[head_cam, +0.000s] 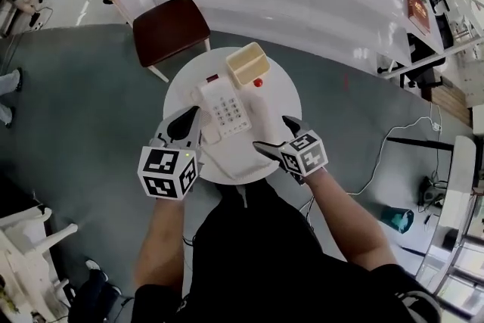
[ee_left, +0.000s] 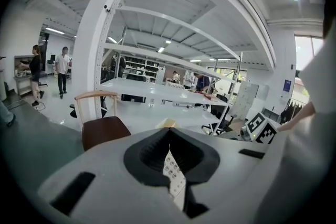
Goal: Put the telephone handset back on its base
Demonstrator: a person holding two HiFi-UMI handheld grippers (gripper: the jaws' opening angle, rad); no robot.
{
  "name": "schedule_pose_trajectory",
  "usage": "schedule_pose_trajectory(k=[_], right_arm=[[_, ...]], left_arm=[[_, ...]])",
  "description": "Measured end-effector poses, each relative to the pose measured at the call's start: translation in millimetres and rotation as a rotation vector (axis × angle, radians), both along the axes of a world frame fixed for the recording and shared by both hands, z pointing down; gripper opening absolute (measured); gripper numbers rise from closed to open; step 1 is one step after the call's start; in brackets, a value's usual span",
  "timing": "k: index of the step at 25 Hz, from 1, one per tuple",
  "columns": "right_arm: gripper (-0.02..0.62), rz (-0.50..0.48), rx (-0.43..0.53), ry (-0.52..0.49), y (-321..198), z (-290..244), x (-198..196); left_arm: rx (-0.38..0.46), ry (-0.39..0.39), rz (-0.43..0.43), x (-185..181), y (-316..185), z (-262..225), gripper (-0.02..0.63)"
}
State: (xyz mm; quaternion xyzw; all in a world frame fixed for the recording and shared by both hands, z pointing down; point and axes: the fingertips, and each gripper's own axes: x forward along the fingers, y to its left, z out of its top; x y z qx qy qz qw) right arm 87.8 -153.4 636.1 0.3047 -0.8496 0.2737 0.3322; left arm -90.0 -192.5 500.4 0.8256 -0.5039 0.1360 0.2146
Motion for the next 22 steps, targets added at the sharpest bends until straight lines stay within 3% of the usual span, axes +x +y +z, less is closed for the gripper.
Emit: schedule_pose_trajectory(k=[4,10,19,22], right_arm=[[0.489,-0.011,-0.047,0.045,0,38,2],[0.428,0.032,-0.082,0.116,-14,80,14],[0.359,0.003,-0.100,0.247,-21,111,31],[0.373,0.010,-0.138,0.260,-21,117,31]], left_arm=[[-0.052,0.006,-0.009,-2,0,34,0.011],[-0.105,0.017,-0.009,0,4,71,0.011],[-0.112,0.023,-0.002,11,5,75,0.011],[-0.112,0.026,-0.008,13,9,75,0.011]])
